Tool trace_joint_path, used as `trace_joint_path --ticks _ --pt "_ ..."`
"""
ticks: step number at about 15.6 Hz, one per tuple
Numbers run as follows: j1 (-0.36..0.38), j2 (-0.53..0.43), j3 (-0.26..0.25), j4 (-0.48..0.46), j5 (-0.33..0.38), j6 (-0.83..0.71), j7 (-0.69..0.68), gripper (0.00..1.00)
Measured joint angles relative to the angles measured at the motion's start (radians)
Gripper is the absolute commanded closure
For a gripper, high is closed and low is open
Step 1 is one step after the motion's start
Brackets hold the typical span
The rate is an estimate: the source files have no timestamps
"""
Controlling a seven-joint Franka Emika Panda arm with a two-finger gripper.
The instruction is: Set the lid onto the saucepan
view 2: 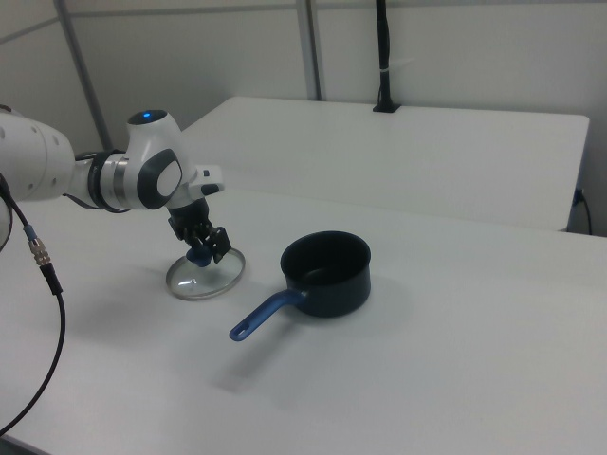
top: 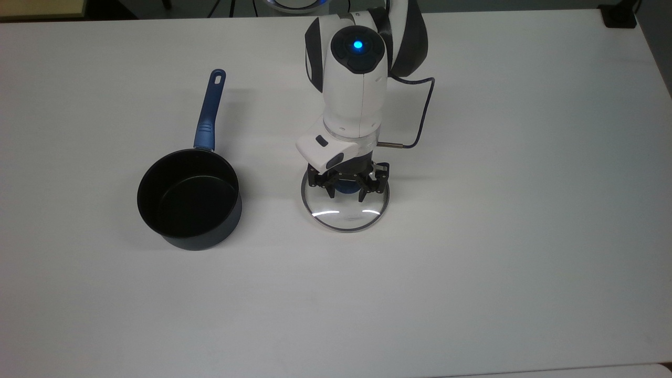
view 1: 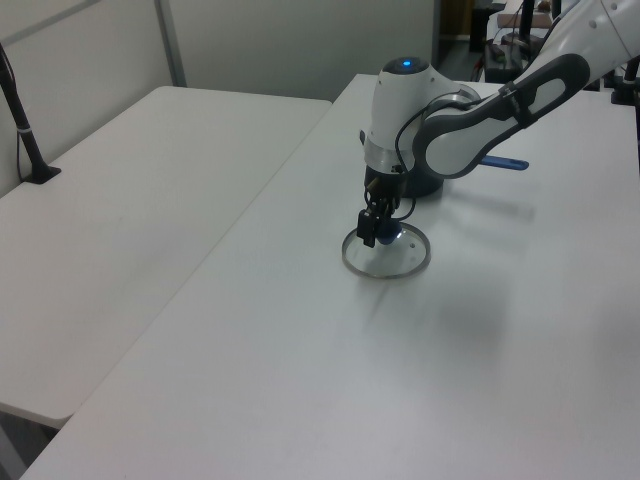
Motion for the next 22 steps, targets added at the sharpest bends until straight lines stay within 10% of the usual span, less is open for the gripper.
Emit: trace_joint_path --ticks 2,4,22 --pt "0.000 0.000 0.000 -0.004 -0.001 -0.003 0.000 0.30" --pt "0.000 -0.001 0.000 -0.003 -0.005 -0.016 0.000 0.00" --pt "-0.009 -0.098 0.008 0.015 -0.065 -0.242 -0.001 0.00"
